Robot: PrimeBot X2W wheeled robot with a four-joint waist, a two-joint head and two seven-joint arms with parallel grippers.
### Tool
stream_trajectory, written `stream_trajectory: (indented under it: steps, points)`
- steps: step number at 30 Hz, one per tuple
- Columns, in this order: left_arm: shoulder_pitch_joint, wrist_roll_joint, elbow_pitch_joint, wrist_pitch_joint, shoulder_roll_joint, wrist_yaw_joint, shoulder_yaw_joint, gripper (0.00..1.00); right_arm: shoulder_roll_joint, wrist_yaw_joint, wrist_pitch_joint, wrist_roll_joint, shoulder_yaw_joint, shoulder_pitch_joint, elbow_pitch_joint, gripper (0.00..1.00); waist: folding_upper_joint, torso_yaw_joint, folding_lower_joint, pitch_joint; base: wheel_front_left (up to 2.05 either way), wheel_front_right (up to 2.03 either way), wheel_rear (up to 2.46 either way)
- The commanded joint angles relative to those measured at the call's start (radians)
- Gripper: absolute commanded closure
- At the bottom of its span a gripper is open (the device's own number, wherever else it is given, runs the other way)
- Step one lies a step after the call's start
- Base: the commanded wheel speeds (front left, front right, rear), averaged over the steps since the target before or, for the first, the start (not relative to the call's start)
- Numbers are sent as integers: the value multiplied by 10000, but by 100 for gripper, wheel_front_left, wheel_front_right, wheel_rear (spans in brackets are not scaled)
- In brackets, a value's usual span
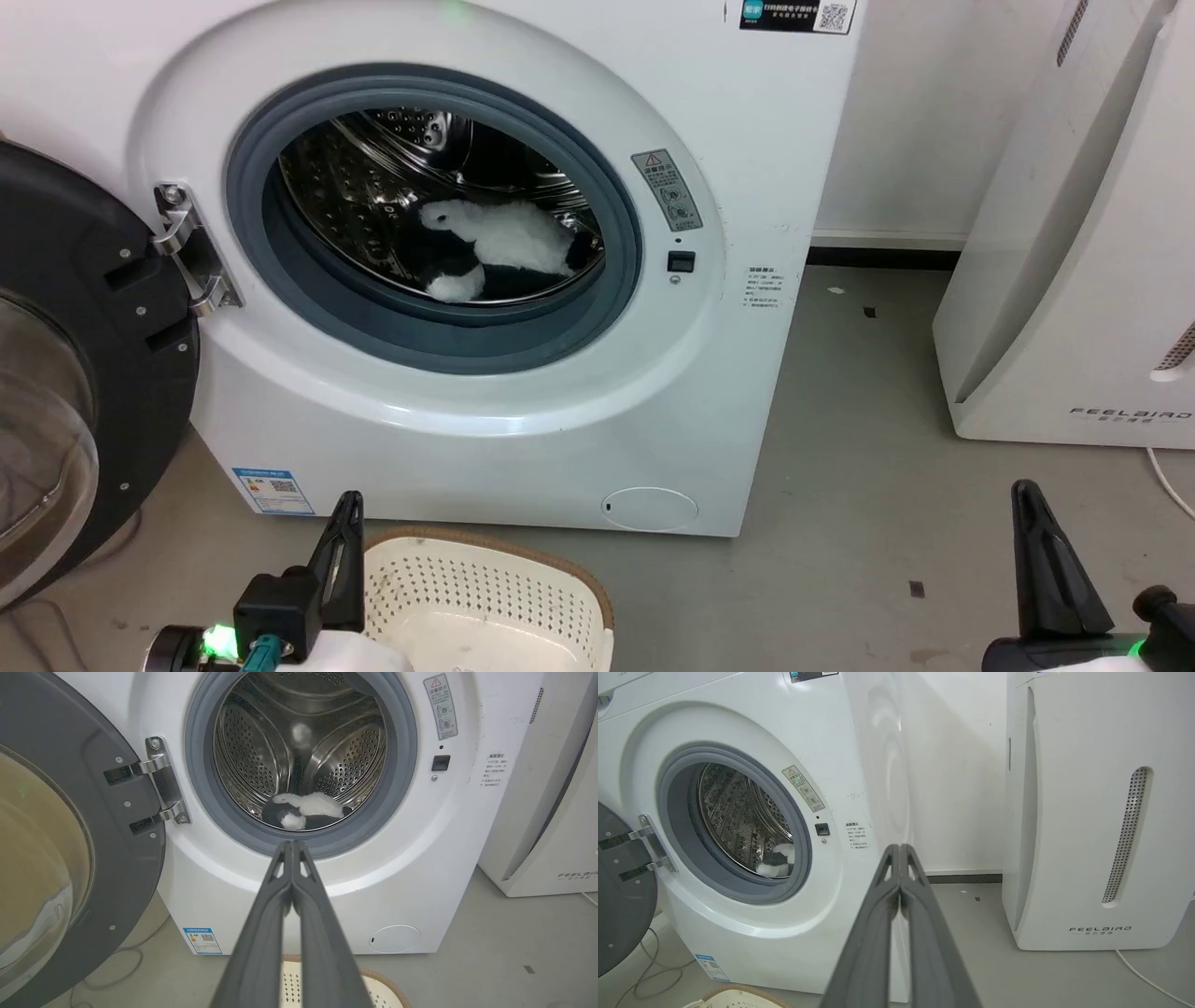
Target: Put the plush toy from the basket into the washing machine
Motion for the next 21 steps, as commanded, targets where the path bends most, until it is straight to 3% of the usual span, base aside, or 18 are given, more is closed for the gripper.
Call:
stream_trajectory:
  steps: [1, 21]
  points:
    - [-25, 54, -91, 53, -38, -29, 27, 100, -1, 1, 57, -99, 29, -136, 50, 100, -1, -8, 1, 4, 0, 0, 0]
    - [-57, 122, -334, 442, -132, -65, 88, 100, -3, 2, 447, -434, 151, -345, 163, 100, -1, -112, 1, 56, 0, 0, 0]
